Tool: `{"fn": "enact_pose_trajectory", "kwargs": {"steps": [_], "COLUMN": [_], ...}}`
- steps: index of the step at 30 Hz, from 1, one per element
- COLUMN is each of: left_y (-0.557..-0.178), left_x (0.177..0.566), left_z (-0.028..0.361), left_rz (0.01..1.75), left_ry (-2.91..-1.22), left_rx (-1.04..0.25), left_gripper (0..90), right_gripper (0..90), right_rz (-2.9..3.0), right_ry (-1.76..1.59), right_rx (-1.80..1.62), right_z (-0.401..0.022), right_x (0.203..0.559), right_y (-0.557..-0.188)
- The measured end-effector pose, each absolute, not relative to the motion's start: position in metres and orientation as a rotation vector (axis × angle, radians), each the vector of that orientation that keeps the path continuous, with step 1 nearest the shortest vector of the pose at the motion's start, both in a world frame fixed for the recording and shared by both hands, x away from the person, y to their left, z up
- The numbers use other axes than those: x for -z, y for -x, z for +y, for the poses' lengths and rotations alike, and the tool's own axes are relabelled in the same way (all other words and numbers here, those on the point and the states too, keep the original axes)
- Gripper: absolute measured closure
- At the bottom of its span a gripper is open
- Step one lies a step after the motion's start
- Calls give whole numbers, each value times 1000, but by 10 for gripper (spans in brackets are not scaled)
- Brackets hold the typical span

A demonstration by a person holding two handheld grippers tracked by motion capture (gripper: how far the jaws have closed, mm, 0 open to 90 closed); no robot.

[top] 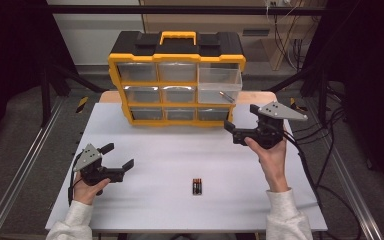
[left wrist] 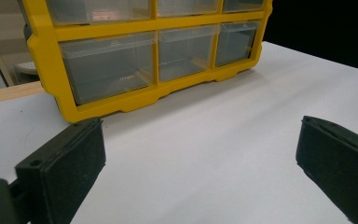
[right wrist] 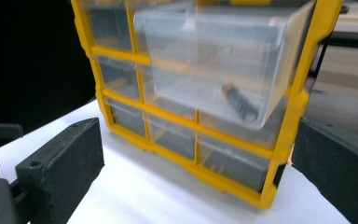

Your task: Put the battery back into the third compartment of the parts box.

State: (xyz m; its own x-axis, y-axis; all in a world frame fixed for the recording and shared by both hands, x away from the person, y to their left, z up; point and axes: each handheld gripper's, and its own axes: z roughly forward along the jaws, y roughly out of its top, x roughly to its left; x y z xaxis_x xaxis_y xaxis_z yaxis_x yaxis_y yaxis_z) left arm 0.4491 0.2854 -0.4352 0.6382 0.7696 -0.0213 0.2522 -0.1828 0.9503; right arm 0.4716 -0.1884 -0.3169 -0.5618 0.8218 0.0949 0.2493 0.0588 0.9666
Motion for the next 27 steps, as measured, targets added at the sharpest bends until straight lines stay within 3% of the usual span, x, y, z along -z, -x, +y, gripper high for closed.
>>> {"fn": "enact_pose_trajectory", "kwargs": {"steps": [27], "left_y": [-449], "left_x": [435], "left_z": [287], "left_rz": [834], "left_ry": [-1736], "left_rx": [-577], "left_gripper": [8], "right_gripper": [25], "right_rz": [2043], "right_ry": [-1148], "right_rx": [-1449], "right_z": [-162], "right_x": [410], "right_y": [-444]}}
